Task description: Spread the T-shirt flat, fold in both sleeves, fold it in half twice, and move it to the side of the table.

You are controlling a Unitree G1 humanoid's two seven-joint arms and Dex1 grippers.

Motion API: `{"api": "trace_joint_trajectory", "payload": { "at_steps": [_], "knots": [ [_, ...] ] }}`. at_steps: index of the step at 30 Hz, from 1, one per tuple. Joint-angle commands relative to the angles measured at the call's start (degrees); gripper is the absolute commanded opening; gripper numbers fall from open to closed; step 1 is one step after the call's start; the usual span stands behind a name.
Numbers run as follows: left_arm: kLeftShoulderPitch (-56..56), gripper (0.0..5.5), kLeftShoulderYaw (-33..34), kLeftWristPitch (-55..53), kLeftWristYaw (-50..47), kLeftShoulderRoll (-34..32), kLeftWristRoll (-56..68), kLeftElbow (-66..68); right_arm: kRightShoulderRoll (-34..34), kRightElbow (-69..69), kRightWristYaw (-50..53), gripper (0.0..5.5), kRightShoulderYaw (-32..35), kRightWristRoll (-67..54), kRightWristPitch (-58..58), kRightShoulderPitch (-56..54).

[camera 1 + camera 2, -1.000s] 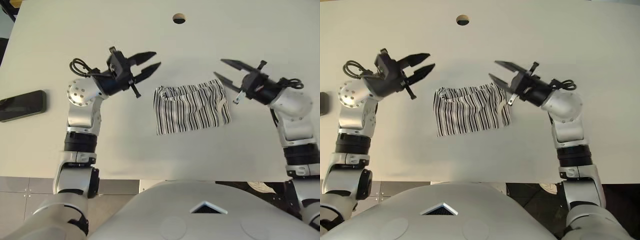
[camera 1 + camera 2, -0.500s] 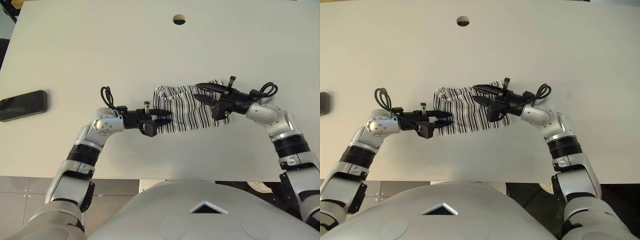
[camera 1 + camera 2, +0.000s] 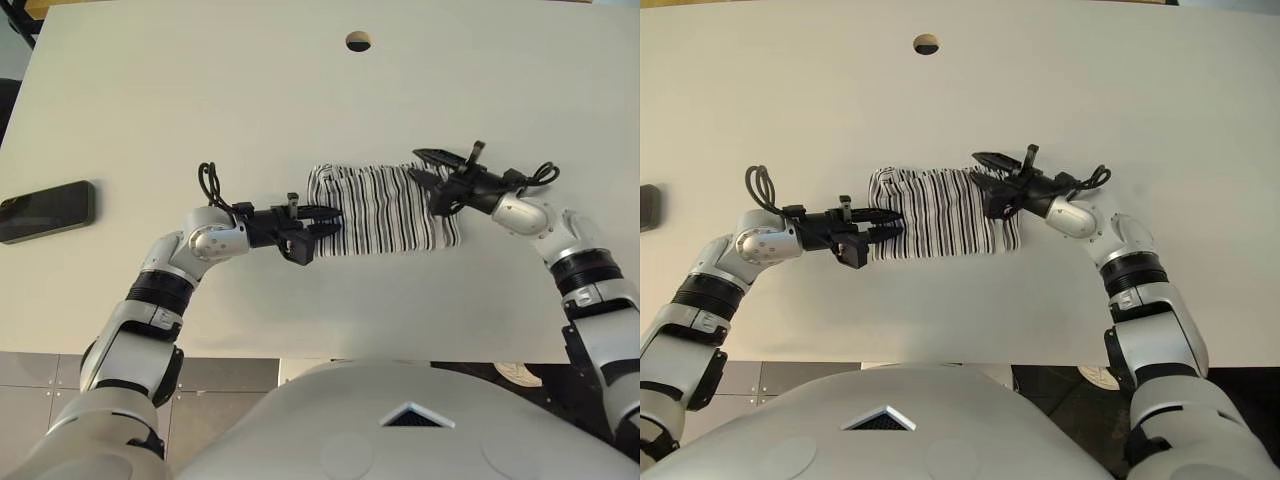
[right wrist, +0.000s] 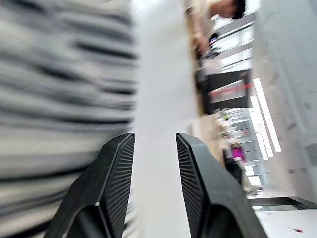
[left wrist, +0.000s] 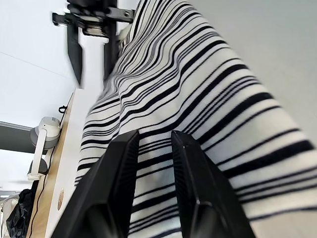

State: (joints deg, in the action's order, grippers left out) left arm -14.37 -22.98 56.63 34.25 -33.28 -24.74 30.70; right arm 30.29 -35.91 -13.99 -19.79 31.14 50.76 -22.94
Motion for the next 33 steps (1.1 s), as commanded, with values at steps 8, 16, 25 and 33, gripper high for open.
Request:
{"api": "trace_joint_trajectory", "payload": {
  "at_steps": [8,16,25,33],
  "knots": [
    [7.84,1.19,5.82,-8.23,4.32,-6.36,19.11,-14.23,0.05,14.49,-1.16,1.53,-4.33,5.22,1.62,5.15],
    [11.42,1.19,7.11,-12.76,3.75,-3.84,22.96,-22.51,9.39,-0.51,0.30,1.53,-13.92,30.23,-14.41,-1.14],
    [8.41,1.19,6.71,-13.77,1.16,9.57,28.91,-17.80,20.85,-25.72,-2.16,1.53,-13.50,27.94,-26.89,-14.93],
    [-3.69,1.19,16.21,-16.16,-10.89,20.27,30.91,-9.35,18.19,-13.68,19.98,1.53,-4.14,21.48,-33.63,-18.77]
  ]
}}
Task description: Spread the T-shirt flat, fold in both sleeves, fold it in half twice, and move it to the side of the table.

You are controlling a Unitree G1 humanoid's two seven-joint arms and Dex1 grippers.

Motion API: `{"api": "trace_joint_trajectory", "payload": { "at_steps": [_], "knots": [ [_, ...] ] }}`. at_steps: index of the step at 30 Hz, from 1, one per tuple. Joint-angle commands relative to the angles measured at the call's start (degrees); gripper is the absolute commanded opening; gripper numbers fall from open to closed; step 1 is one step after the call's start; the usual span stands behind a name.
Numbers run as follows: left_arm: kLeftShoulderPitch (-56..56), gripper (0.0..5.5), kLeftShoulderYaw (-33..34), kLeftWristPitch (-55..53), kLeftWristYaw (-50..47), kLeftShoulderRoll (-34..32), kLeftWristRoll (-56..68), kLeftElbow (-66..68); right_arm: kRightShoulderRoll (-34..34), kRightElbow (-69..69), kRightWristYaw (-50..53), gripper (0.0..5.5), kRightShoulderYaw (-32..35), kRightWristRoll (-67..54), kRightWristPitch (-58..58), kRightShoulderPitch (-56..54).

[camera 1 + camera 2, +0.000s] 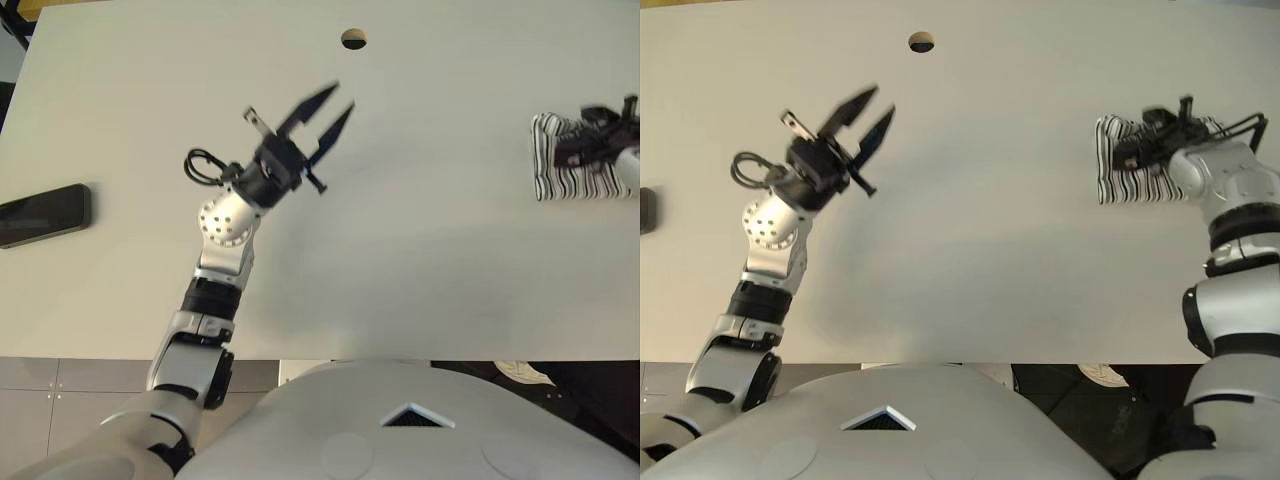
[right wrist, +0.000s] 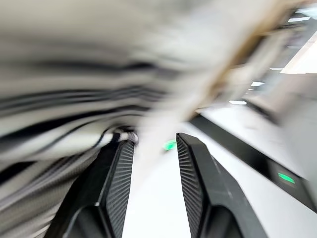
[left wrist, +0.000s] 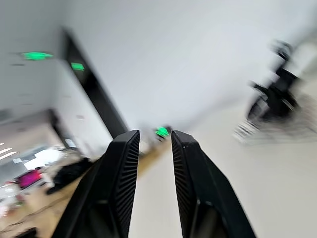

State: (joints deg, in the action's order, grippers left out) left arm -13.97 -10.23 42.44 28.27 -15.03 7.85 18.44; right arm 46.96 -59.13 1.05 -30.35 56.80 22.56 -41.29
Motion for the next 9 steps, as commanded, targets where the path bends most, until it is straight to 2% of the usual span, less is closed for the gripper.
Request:
{"api": "trace_joint_trajectory", "payload": {
  "at_steps": [1,2,4,7,9],
  "knots": [
    [-5.17,1.19,3.85,-2.32,-6.47,2.48,-3.44,3.20,2.10,17.66,1.82,1.53,10.23,-6.70,-10.68,3.30],
    [-6.18,1.19,4.04,-2.87,-7.74,2.77,-4.93,3.08,1.79,26.58,-2.74,1.53,13.49,-9.32,-15.59,7.57],
    [-9.72,1.19,5.35,-6.59,-11.10,4.25,-5.45,1.72,-3.06,40.34,-7.07,1.53,16.98,-14.33,-21.56,12.48],
    [-16.26,1.19,9.42,-13.43,-17.90,6.88,-2.54,0.44,-12.07,43.62,-3.63,1.53,17.61,-17.31,-24.46,10.03],
    [-18.64,1.19,11.38,-16.62,-20.32,8.31,-0.65,-0.54,-15.33,43.66,0.27,1.53,18.59,-17.45,-26.23,8.71]
  ]
}}
